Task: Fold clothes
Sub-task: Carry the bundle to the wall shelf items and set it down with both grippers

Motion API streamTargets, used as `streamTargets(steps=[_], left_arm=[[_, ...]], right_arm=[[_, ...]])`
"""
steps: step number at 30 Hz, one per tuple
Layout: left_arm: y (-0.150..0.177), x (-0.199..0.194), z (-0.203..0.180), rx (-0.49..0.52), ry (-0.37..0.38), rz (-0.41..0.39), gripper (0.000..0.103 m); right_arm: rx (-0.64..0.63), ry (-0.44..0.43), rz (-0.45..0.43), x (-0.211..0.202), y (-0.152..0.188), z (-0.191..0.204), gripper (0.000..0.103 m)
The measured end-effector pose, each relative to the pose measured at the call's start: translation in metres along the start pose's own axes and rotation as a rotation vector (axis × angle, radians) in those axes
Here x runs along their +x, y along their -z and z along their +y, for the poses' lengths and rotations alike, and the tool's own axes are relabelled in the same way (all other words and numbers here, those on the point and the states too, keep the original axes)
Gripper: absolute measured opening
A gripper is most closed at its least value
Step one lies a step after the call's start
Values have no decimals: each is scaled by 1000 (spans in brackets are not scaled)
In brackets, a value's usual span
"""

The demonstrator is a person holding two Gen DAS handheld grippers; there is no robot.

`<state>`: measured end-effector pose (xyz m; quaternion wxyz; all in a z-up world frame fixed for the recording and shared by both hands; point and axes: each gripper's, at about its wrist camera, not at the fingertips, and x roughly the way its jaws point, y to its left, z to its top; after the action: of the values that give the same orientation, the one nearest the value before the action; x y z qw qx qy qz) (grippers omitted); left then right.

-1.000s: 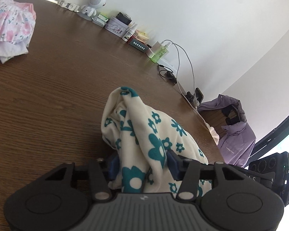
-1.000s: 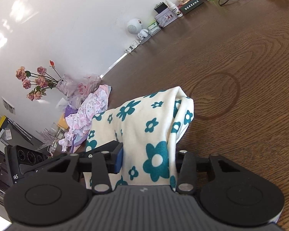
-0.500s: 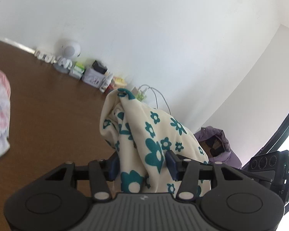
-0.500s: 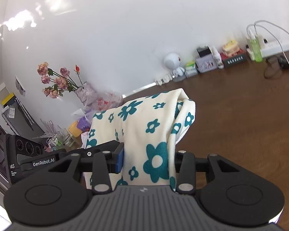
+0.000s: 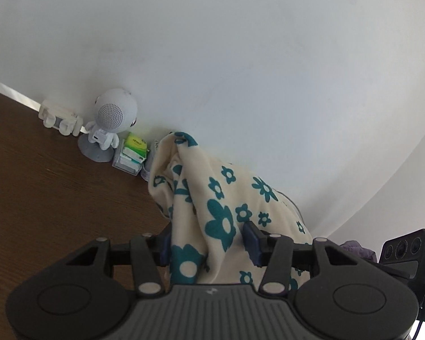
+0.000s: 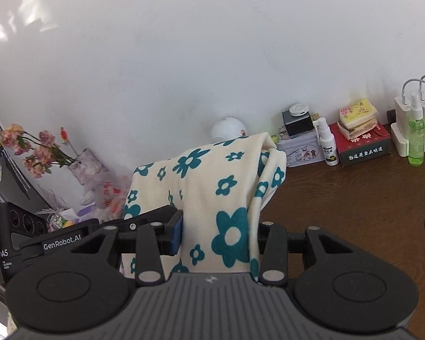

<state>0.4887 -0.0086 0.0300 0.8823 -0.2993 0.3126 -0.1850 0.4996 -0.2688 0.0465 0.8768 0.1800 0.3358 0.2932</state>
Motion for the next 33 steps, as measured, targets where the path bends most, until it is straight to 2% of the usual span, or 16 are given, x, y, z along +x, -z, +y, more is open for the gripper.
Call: streamTargets(steps=[7,13,16,18,19,22,25,27,28,29,30,31,33], left_arm=[[-18,104,65,-84,-44,71,48],[-16,145,93,-96,-93,80,48],[-11,149,97,-79,-119,59,51],[-14,143,97,-89,-135,49,59],[-15,139,97,-94,-143,44,62],[-25,115,88,-18,-177,-25,65],[-37,93,71,78,-175,-99,67],[-40,90,58,145,-169,-112,64],[-40,93,50,185,-174,-114,57],[-39,96,45,214,-184,-109,43],[-37,105,40,231,-204,-92,36],[-34,114,39,235,-220,-65,27],[-27,132,43,238,-247,-29,24]], right_arm=[[46,40,47,89,-16,-66,40],[82,61,83,142,-21,-103,40],[103,53,83,151,-17,-112,46],[117,47,81,157,-14,-118,51],[121,47,72,153,-14,-120,57],[121,53,26,132,-17,-121,63],[89,67,-54,109,-22,-117,66],[64,72,-107,98,-25,-112,59],[51,75,-134,93,-26,-109,38],[38,78,-161,88,-28,-107,28],[36,67,-168,92,-29,-103,19],[33,63,-161,100,-31,-99,18],[23,76,-132,121,-30,-94,15]])
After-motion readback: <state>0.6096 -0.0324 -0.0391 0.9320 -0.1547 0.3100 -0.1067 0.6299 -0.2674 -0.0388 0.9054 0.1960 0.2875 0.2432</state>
